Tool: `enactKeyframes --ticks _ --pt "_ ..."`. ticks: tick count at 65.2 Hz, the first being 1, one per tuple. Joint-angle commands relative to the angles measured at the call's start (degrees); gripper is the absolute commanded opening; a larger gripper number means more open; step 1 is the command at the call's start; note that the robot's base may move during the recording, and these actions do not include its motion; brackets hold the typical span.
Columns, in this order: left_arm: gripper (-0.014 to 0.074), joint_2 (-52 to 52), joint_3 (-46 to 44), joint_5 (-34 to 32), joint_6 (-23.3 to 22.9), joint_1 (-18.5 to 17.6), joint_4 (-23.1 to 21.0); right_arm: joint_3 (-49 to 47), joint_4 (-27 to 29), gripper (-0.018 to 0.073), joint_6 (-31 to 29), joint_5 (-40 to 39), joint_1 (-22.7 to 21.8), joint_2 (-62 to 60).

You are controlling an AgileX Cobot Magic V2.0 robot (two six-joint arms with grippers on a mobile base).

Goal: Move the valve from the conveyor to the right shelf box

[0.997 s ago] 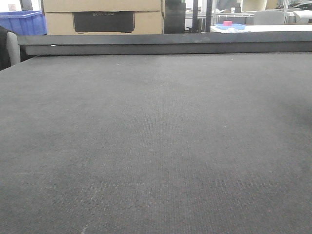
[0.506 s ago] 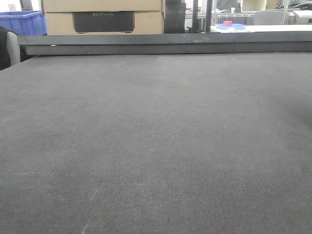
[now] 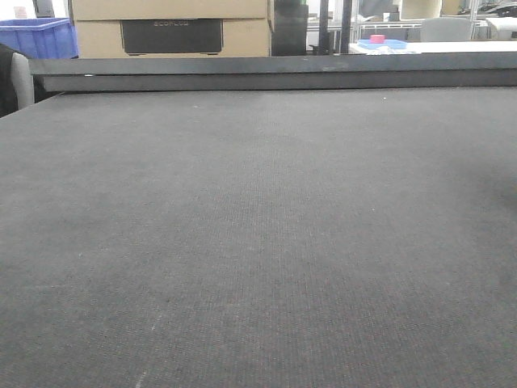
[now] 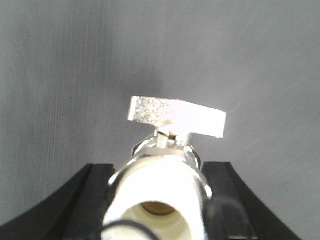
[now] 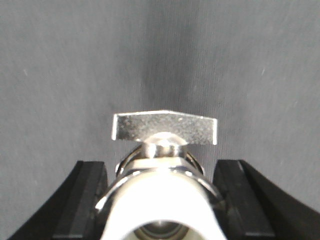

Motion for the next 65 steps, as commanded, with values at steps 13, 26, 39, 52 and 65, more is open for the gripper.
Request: enactKeyframes --ticks 13,26,39,52,65 --pt "-0.0111 -15.0 6.6 -14.2 8.3 0.1 -18.3 11.0 0.8 -0.0162 -0.2 -17.0 -0.2 -11.6" --pt "-0.0111 -25.6 13.9 -21.5 8.3 0.1 -18.3 23.2 0.8 -0.0162 -0.3 -27.2 -0.2 -22.0" --pt "-0.0111 -35.6 21.8 -27.1 8.3 0.1 -18.1 30.7 0.8 -0.0162 -0.3 -30.0 -0.2 -31.7" --pt "-0.0111 -43.0 26.4 -27.1 8.3 0.1 -18.1 32.6 0.8 -0.0162 -0.3 -30.3 -0.2 -40.1" --pt "-0.0111 -45.7 26.6 -26.5 8.3 0.1 -18.1 32.6 0.8 -0.0162 -0.3 -30.5 -0.2 -43.2"
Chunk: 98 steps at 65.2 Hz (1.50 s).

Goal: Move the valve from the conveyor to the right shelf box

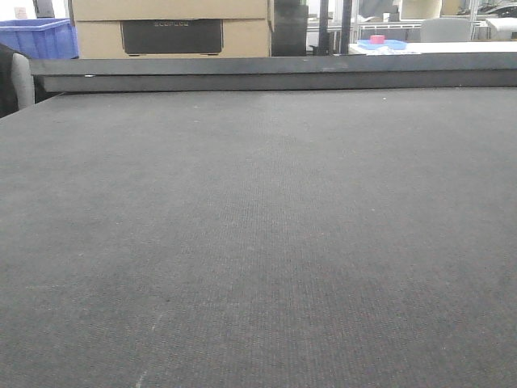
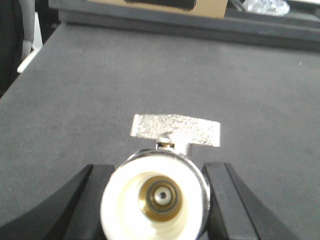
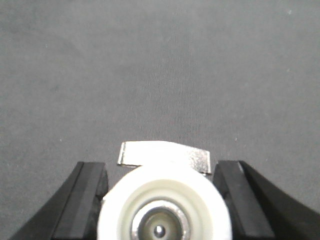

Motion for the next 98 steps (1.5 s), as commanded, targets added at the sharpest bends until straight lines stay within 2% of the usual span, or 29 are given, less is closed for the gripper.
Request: enactKeyframes --ticks 1,98 --pt "-0.0111 -1.0 -0.4 -2.7 0.3 0.1 -0.9 -0.2 -0.2 -0.0162 -0.2 -4.2 -0.2 -1.0" --pt "-0.0111 -1.0 -0.4 -1.8 0.3 -0.7 -0.3 -0.2 -0.1 -0.0162 -0.2 -4.8 -0.2 -1.0"
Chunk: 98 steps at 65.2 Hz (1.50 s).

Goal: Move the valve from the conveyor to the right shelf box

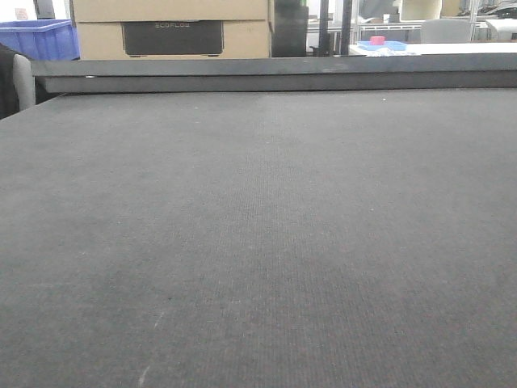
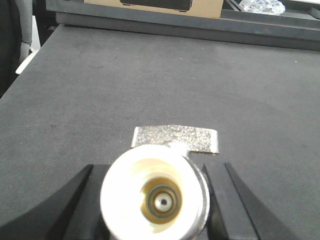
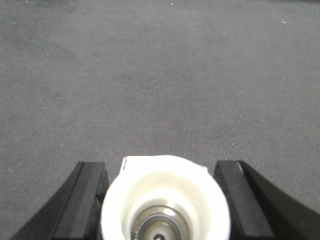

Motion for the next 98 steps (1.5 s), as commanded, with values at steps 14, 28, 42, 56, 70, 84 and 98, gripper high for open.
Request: enactKeyframes --ticks 14,28,42,56,70,84,98 --pt "-0.0111 -0.4 -0.4 -2.9 0.2 -0.4 -0.7 -0.2 -0.2 -0.0162 -0.1 -4.3 -0.2 -0.5" --pt "-0.0111 -0.4 -0.4 -2.9 0.2 -3.3 -0.7 -0.2 -0.2 -0.0162 -0.1 -4.3 -0.2 -0.5" --pt "-0.0111 -0.4 -0.4 -2.9 0.2 -7.2 -0.7 -0.2 -0.2 -0.0162 -0.1 -4.3 -0.2 -0.5" --pt "-0.0111 -0.4 -0.4 -2.9 0.2 -7.2 -0.7 -0.2 -0.2 -0.0162 -0.1 -4.4 -0.2 -0.5" --pt "-0.0111 -0.4 -0.4 -2.9 0.2 -7.2 -0.7 -0.2 -0.2 -0.0162 -0.1 -4.5 -0.2 -0.5" --pt "-0.0111 -0.4 -0.4 -2.9 0.2 -7.2 -0.7 -0.2 -0.2 -0.0162 -0.1 -4.5 -0.2 -0.5" --pt "-0.0111 -0.4 -0.4 -2.9 0.2 -7.2 -0.7 -0.2 -0.2 -0.0162 -0.1 -4.8 -0.2 -0.5"
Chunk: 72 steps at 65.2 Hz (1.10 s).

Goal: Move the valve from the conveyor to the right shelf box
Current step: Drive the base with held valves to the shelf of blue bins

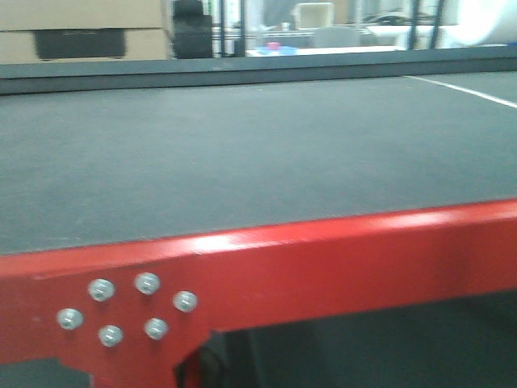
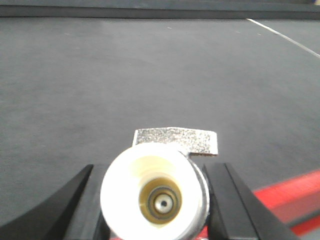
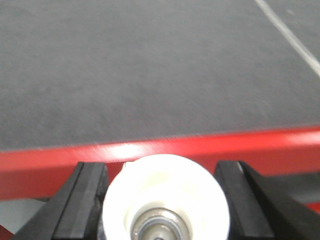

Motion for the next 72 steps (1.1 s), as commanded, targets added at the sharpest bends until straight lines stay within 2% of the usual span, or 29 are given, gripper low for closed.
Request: enactKeyframes --ticks 1,72 --pt "-0.0111 -0.4 -0.4 -2.8 0.1 -0.4 -0.7 -0.5 -0.4 -0.0162 -0.1 -4.5 -0.2 -0.4" --pt "-0.0111 -0.4 -0.4 -2.8 0.1 -0.4 -0.7 -0.5 -0.4 -0.0162 -0.1 -4.7 -0.2 -0.4"
